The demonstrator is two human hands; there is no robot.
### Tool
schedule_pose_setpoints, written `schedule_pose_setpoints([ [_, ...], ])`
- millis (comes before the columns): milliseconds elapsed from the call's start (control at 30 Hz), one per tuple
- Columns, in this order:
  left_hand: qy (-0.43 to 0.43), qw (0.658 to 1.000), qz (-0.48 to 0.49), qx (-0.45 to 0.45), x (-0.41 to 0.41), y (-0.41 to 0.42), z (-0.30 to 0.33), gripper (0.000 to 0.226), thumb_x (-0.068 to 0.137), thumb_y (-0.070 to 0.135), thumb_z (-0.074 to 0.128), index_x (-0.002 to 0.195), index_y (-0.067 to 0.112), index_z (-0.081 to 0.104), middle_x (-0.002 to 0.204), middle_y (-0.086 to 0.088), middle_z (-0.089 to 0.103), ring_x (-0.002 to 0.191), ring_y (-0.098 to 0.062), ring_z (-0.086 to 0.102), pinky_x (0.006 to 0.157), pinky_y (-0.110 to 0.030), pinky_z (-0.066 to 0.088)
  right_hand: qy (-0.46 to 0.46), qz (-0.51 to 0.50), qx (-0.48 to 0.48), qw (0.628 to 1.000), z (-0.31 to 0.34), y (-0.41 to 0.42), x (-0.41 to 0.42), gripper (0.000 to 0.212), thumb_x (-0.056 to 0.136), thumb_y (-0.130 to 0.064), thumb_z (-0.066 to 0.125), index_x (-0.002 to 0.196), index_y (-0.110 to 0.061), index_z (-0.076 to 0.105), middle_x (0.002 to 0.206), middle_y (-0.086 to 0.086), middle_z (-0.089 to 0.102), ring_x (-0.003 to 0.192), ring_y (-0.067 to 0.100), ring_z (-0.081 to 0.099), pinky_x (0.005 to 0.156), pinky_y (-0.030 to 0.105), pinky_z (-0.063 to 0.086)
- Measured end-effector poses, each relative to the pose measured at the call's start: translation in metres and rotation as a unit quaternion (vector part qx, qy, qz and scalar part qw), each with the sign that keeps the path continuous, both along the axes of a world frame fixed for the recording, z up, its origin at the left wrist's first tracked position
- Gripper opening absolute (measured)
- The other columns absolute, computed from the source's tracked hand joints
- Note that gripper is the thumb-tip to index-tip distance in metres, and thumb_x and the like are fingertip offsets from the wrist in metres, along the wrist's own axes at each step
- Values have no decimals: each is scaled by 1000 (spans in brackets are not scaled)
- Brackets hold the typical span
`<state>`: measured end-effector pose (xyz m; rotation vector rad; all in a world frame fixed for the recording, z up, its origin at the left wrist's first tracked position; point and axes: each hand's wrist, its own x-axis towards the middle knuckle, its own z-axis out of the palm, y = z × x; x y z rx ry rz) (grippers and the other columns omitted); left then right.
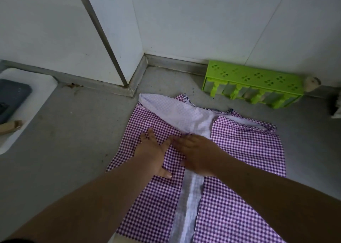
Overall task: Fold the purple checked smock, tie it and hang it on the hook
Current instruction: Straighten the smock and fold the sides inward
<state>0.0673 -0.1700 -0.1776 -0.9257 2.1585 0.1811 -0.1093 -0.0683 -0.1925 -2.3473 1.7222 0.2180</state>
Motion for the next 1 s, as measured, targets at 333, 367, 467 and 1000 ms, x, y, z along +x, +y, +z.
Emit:
schedule_pose_setpoints([
  [333, -16, 1000, 24, 9, -4, -1, -1, 148, 61, 90, 72, 150, 48, -39, 161, -36, -32, 152, -62, -10, 125, -64, 21, 33, -237, -9, 971, 16, -26, -23, 70, 95, -34, 47, 159, -16, 25, 168, 12, 16, 154, 32, 17, 124, 48, 16],
  [367, -15, 1000, 16, 6, -5, 0, 1, 147, 62, 90, 71, 152, 46, -37, 161, -37, -31, 153, -62, -10, 126, -64, 19, 7, -229, -54, 972, 22, -24, -12, 68, 90, -25, 49, 156, -18, 33, 165, 12, 26, 151, 32, 25, 123, 48, 21],
  [467, -12, 1000, 1, 4, -5, 3, 6, 146, 66, 87, 71, 161, 34, -26, 163, -37, -28, 153, -60, -13, 126, -63, 13, -61, -106, -109, 987, 19, -12, 18, 61, 90, -23, 52, 149, -24, 42, 159, 7, 39, 147, 28, 33, 123, 46, 24],
  [1000, 204, 972, -106, -48, 49, 21, 3, 97, 90, 73, 59, 163, 24, 21, 174, -15, 3, 159, -37, 16, 116, -55, 44, -8, -187, -80, 979, -4, 32, 14, 70, 99, -47, 41, 161, -18, 26, 168, 10, 22, 154, 30, 21, 125, 49, 20],
])
